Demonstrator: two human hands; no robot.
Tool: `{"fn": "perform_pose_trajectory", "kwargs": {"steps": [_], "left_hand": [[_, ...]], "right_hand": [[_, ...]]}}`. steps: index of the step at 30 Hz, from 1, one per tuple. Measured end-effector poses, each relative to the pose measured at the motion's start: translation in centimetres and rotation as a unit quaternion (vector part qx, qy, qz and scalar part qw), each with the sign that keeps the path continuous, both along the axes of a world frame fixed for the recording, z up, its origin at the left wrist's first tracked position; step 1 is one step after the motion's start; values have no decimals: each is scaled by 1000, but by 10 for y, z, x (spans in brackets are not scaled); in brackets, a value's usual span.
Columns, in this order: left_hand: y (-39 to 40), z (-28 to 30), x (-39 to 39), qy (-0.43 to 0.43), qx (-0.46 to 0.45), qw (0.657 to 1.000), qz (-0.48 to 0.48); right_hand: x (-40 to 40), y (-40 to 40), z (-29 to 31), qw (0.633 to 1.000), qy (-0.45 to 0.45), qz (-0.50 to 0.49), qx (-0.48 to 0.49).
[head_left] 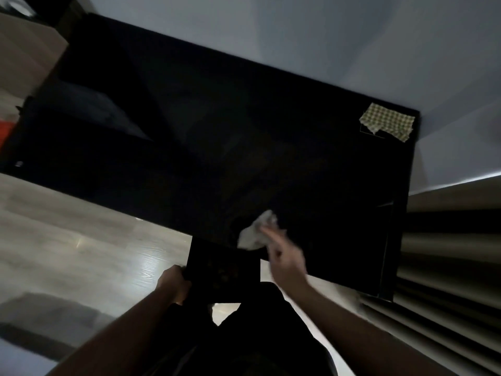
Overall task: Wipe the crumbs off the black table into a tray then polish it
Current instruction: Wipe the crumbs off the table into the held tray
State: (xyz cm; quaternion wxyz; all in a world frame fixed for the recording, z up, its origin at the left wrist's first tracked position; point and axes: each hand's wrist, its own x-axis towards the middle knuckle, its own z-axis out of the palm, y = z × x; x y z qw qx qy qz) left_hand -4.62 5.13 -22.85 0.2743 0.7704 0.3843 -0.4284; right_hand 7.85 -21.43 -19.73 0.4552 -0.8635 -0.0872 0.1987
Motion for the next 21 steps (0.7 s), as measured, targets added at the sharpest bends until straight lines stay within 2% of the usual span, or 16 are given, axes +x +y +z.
{"fn": "perform_pose_trajectory", "kwargs": {"steps": [3, 6, 9, 11, 15, 19, 21], "left_hand": [[9, 6, -7, 0, -12, 1000, 15], [24, 9, -16, 2, -21, 999, 33], [43, 9, -29, 0, -26, 998, 49], [56, 8, -39, -11, -27, 998, 64], [85, 15, -56, -15, -8, 998, 65], [124, 26, -79, -13, 10, 998, 55], [148, 28, -94, -16, 13, 998, 61]], "right_hand": [[48, -50, -6, 990, -43, -95, -97], [71, -85, -21, 974, -67, -93, -196], [59, -64, -35, 962, -54, -127, -236], [30, -19, -35, 962, -64, -143, -224], [-44, 89, -38, 980, -99, 2, -175], [-99, 187, -19, 976, 9, 204, -79], [-113, 225, -1, 969, 38, 241, -26]]}}
